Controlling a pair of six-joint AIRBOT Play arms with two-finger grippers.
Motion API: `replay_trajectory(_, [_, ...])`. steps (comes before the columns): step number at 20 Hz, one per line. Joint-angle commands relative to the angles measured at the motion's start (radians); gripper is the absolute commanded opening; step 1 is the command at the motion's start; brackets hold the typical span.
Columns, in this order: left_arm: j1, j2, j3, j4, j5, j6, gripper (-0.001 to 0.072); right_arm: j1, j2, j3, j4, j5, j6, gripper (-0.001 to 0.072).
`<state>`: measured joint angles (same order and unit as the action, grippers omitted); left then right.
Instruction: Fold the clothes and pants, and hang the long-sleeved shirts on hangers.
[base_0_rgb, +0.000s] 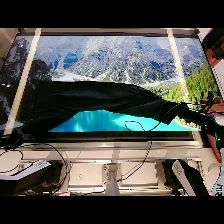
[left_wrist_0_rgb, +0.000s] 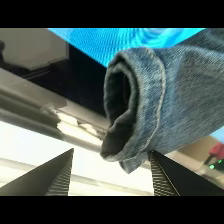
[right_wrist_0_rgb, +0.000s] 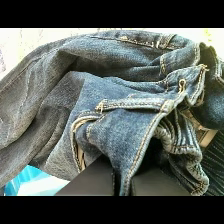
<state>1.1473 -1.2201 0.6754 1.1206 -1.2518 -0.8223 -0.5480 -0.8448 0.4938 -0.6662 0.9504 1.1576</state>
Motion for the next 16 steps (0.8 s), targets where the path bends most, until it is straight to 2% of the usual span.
replay_trajectory(1, [0.0,-0.001,0.0,-0.044,-0.016,0.001,0.0555,0.0,0.0,0.001,0.0,0.0,0.0,0.0053])
replay_trajectory(5, [0.0,-0.002,-0.026,-0.021,-0.075,0.016,0.0553,0.0,0.0,0.001,0.0,0.0,0.0,0.0053])
replay_trajectory(8, [0.0,-0.002,-0.043,0.032,-0.089,0.033,0.0526,0.0,0.0,0.001,0.0,0.0,0.0,0.0053])
replay_trajectory(16, [0.0,-0.002,-0.047,0.055,-0.039,0.053,0.0525,0.0,0.0,0.001,0.0,0.0,0.0,0.0053])
